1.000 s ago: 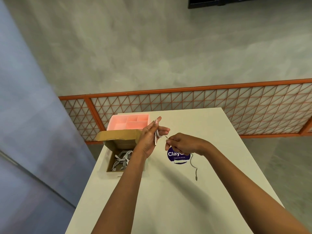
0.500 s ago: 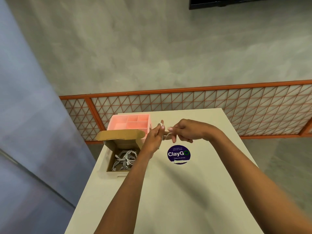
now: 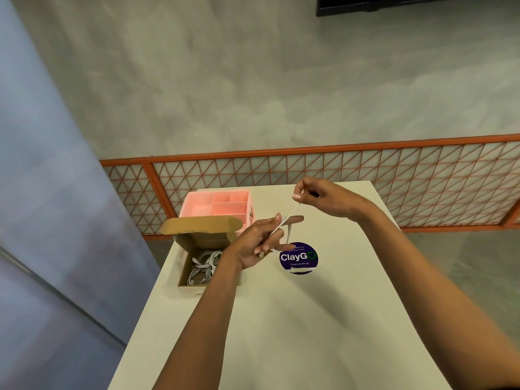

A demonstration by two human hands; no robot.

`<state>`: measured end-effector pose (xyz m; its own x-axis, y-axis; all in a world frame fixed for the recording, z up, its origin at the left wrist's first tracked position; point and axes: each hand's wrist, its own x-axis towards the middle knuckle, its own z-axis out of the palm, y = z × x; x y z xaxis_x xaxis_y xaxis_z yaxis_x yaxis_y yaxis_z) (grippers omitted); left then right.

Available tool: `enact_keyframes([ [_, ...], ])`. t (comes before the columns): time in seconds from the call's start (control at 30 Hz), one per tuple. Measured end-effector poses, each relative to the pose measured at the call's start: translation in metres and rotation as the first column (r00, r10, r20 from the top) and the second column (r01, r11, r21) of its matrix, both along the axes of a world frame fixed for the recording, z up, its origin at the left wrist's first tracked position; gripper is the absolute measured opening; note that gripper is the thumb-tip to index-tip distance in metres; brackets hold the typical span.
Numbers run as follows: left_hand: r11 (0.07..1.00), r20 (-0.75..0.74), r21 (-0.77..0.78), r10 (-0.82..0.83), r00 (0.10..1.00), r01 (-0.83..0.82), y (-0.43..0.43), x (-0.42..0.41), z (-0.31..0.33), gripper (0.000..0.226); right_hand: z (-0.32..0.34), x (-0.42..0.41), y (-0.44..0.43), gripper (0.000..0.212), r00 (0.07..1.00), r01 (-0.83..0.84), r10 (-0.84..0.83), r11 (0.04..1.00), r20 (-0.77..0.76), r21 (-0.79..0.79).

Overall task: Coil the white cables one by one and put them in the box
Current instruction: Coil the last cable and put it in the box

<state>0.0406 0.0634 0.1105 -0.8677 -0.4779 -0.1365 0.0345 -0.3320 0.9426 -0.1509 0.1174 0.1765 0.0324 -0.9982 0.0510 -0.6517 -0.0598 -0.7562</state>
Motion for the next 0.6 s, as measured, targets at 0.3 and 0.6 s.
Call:
enact_keyframes([
  [0.3, 0.975, -0.264, 0.197, -0.047, 0.963, 0.101, -0.003, 0.005, 0.000, 0.043, -0.023, 0.007, 0.007, 0.028, 0.975, -0.009, 0.004, 1.000, 0.224, 0.020],
  [0.6, 0.996, -0.226, 0.092, 0.019, 0.974, 0.002, -0.007, 0.003, 0.001, 0.035, -0.039, 0.025, 0.012, 0.048, 0.839, -0.059, -0.030, 0.988, 0.543, 0.145],
])
